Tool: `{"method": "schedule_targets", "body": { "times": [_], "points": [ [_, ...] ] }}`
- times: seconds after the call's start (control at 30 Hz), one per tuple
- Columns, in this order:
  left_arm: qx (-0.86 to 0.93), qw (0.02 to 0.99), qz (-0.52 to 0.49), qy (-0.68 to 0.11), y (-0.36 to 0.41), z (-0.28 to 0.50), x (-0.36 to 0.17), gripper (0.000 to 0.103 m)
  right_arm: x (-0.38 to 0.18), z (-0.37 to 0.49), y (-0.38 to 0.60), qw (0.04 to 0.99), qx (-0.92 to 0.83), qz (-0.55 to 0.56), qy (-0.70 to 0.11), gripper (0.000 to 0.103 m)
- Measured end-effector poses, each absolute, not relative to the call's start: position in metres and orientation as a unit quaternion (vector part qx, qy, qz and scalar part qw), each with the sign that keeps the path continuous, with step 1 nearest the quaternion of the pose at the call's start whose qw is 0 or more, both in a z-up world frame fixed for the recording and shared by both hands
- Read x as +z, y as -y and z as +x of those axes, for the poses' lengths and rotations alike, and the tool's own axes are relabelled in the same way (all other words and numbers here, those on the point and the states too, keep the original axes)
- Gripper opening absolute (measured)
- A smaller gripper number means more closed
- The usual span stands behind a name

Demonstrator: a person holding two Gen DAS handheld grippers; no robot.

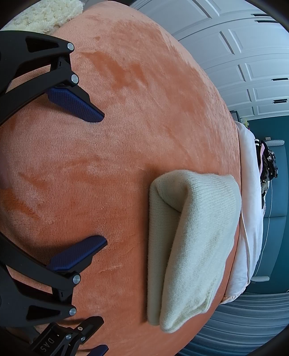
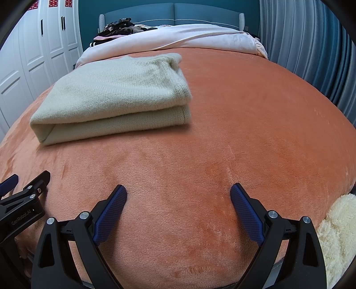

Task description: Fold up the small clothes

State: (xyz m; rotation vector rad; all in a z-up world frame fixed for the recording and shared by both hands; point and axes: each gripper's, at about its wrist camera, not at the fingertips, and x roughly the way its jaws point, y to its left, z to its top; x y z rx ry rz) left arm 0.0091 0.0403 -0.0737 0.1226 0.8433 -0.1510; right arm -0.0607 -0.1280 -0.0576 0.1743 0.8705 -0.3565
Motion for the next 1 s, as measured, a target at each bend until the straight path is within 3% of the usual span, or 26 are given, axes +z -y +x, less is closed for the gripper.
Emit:
{"method": "schedule_targets", "body": {
  "times": [1.0],
  "points": [
    [-0.069,0.909,0.062,-0.406,-0.0369,0.0073,-0.072,0.098,-0.0582,-0.0612,0.1244,0.887,-0.173,0.085,-0.42,0.098]
  ]
}}
